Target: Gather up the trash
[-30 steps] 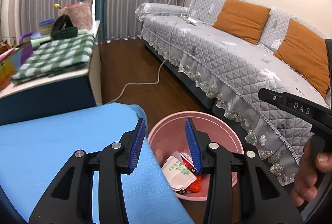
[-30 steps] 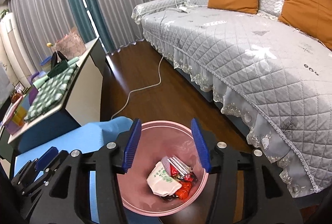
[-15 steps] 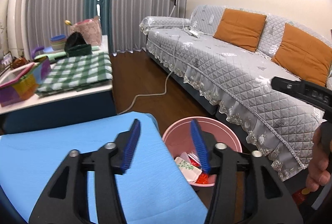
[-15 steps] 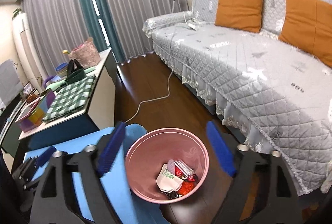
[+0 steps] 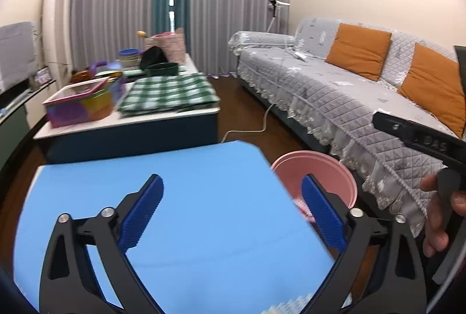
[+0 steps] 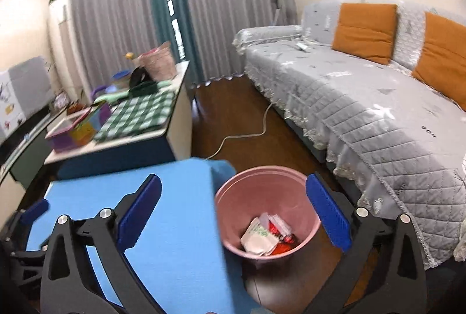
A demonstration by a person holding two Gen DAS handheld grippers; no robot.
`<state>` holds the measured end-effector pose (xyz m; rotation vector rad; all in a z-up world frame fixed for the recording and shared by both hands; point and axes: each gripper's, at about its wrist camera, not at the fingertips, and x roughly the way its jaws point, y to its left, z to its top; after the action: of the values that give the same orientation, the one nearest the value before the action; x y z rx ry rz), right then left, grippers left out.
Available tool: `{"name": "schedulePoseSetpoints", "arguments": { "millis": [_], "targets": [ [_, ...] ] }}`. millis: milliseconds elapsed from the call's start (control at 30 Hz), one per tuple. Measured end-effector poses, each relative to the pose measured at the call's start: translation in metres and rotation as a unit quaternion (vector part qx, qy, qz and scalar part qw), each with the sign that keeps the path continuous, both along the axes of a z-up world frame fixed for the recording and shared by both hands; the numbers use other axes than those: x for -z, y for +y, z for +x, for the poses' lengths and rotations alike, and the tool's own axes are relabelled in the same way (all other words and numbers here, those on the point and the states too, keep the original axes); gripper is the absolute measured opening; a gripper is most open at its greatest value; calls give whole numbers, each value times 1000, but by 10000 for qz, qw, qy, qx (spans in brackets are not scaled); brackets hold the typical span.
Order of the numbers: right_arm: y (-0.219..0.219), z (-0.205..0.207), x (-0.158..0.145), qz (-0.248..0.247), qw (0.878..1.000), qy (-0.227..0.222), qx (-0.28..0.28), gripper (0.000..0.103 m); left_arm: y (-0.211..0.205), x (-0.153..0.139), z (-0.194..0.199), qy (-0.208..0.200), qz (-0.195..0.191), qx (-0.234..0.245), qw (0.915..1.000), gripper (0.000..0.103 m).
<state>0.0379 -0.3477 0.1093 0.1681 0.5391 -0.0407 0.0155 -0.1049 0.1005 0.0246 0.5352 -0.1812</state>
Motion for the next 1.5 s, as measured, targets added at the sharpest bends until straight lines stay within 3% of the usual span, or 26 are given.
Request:
{"name": "schedulePoseSetpoints", "arguments": {
  "millis": [167, 367, 500, 700, 1067, 1500],
  "targets": [
    [39, -13, 9, -195, 9995, -4, -252, 98, 41, 9, -20, 261, -276, -553, 9977, 95],
    [64, -35, 29, -124, 9995, 59, -295, 98, 67, 25, -29, 398, -222, -922, 9947, 95],
    [77, -39, 44, -281, 9992, 127, -255, 98, 71, 40, -32, 304, -153, -1025, 9941, 95],
    [88, -33, 59, -511, 9981, 185, -288, 98, 71, 64, -24, 555, -268, -1144, 9915, 95],
    [90, -17, 79, -709, 9964, 359, -286, 98, 72, 74, -13, 577, -265, -1299, 9895, 95],
    [95, -17, 76, -729, 9962, 295, -369, 98, 71, 77, -15, 561, -237, -1327, 9893, 95]
  ]
}}
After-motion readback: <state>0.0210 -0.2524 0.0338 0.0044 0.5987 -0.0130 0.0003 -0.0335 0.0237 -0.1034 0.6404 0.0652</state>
